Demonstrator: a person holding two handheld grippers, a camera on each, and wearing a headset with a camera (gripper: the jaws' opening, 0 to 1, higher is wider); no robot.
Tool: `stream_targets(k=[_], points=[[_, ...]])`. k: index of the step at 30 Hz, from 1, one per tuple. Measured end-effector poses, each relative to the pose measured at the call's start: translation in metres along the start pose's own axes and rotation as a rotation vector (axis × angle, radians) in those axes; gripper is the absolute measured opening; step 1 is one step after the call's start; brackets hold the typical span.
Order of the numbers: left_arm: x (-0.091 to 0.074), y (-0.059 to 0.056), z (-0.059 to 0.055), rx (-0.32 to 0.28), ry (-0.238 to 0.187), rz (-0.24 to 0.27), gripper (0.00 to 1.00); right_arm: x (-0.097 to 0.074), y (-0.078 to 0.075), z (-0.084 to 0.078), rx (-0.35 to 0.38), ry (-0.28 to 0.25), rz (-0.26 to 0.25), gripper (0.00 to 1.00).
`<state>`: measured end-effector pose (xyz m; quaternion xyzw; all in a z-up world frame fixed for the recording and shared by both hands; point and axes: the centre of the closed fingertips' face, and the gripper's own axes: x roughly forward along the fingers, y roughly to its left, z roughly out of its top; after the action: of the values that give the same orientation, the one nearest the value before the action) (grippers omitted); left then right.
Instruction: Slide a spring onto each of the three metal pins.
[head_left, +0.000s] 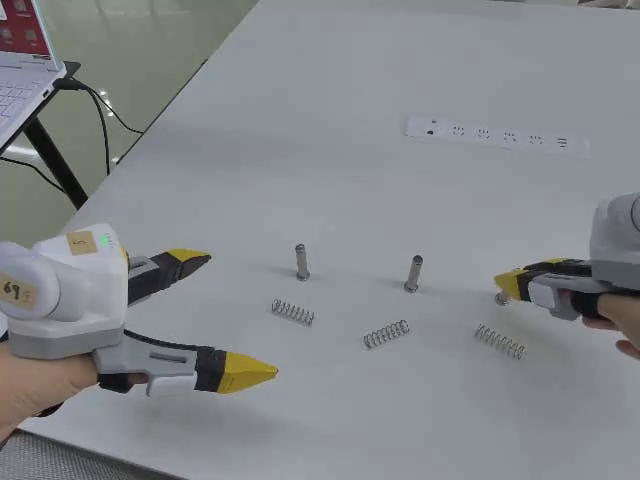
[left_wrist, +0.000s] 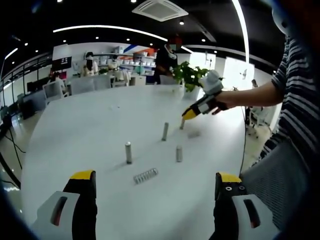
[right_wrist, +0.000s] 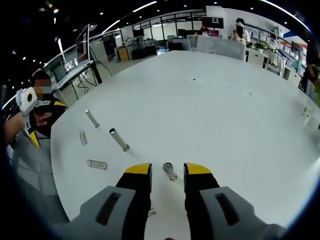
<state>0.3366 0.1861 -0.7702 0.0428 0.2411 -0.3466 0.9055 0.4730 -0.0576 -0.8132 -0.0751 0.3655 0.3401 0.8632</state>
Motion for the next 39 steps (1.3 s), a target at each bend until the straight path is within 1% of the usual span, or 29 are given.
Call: stream_targets(k=[7, 18, 25, 28, 34, 39], points=[[0.001, -0.001, 0.000, -0.002, 0.000, -0.003, 0.97, 0.000, 0.005, 0.000, 0.010, -0.008, 0.020, 0.27], [0.003, -0.001, 0.001, -0.003, -0.001, -0.007, 0.97, -0.001, 0.009, -0.003, 0.020, -0.010, 0.027, 0.34], [0.003, -0.002, -0.001, -0.004, 0.004, -0.008, 0.97, -0.006, 0.008, -0.007, 0.025, -0.009, 0.030, 0.35], [0.003, -0.002, -0.002, -0.006, 0.005, -0.008, 0.97, -0.008, 0.008, -0.009, 0.026, -0.005, 0.040, 0.35], [0.001, -0.001, -0.002, -0.008, 0.005, -0.005, 0.97, -0.014, 0.011, -0.014, 0.010, 0.009, 0.063, 0.35], [0.000, -0.001, -0.003, -0.008, 0.005, -0.005, 0.97, -0.017, 0.015, -0.019, -0.026, 0.035, 0.096, 0.34]])
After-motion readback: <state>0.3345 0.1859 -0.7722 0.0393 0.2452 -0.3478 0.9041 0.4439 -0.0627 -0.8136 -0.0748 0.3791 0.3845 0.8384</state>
